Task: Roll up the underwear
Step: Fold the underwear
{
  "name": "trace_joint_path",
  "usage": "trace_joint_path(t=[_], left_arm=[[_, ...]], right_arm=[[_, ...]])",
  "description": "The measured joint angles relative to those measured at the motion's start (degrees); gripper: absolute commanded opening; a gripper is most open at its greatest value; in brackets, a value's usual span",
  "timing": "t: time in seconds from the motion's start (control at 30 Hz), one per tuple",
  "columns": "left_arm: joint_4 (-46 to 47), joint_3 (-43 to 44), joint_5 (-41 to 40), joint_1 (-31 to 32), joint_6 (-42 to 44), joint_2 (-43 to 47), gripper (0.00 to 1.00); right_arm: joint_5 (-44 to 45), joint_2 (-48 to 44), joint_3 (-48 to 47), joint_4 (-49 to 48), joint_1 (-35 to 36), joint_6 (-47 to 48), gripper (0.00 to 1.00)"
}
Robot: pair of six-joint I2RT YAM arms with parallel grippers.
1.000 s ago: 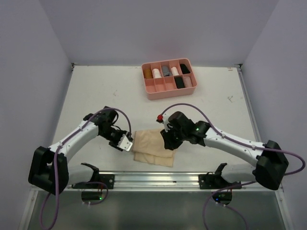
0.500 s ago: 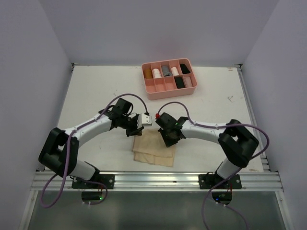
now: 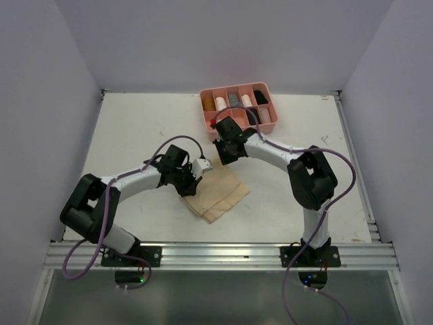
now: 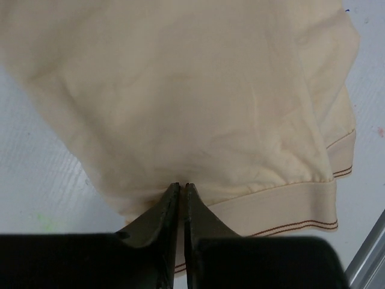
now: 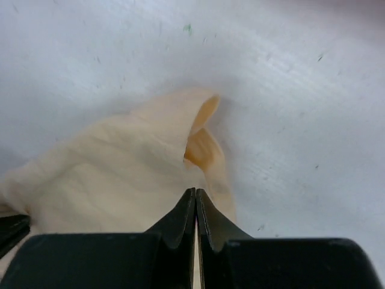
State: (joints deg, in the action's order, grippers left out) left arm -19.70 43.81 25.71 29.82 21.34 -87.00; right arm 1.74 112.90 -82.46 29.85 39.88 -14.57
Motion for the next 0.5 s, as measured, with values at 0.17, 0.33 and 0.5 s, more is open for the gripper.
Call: trace_joint_path(t=[0.17, 0.33, 0.5], left_arm=[[1.27, 3.48, -2.67, -0.17, -6.19, 2.08, 0.25], [2.97, 6.8, -3.52, -0.11, -9.05, 10.86, 0.27], [1.92, 6.69, -3.65, 1.2, -9.07, 14.73, 0.29]], right_arm=[[-0.61, -5.77, -1.49, 0.02, -1.27, -3.1, 0.06], [-4.94, -25.68, 14.91, -6.21, -0.87, -18.18, 0.0], [-5.81, -39.5, 33.05, -13.03, 4.52, -35.74, 0.0]])
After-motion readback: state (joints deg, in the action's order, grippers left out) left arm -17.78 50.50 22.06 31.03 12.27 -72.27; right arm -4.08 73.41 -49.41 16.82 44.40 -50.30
